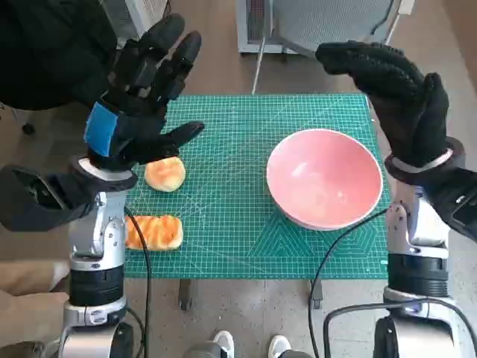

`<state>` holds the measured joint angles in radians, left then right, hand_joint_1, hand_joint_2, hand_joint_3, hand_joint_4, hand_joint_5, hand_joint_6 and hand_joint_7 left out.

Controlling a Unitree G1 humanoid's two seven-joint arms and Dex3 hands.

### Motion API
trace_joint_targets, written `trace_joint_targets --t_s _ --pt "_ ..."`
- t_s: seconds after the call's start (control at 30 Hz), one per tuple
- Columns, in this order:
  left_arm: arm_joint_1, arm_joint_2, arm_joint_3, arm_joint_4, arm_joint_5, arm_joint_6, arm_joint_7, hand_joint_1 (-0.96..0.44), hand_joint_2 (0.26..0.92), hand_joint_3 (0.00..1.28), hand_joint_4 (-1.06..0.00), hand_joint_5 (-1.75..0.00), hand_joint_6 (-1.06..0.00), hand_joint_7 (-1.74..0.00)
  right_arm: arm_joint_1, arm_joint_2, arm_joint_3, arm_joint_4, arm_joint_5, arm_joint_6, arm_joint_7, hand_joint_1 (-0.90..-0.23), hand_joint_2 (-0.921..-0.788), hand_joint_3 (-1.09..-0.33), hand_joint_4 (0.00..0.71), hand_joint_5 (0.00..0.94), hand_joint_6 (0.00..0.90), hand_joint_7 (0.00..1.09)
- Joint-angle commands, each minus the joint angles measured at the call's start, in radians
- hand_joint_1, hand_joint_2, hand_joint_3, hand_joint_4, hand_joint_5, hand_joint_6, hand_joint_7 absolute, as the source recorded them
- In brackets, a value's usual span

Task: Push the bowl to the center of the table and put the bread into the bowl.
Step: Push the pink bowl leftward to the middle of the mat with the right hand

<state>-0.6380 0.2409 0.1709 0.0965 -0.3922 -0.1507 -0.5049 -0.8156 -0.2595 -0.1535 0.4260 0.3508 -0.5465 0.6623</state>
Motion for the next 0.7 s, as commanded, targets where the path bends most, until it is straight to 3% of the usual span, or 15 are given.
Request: trace_joint_targets --t_s 0.03,0.7 --pt "0.011 0.000 0.005 -0.009 -0.005 -0.006 0.002 -0.19 0.921 0.24 -0.09 0.00 0.00 -0.44 0.019 -0.002 0.000 0.009 0.003 0.012 0.006 -0.718 -0.921 -0.869 0.227 0.003 0.269 0.00" --pt "0.014 -0.017 0.000 0.004 0.004 -0.029 0.000 -0.20 0.920 0.24 -0.09 0.00 0.00 -0.44 0.027 -0.006 -0.001 -0.021 0.007 0.049 0.003 -0.741 -0.921 -0.850 0.230 0.002 0.270 0.00"
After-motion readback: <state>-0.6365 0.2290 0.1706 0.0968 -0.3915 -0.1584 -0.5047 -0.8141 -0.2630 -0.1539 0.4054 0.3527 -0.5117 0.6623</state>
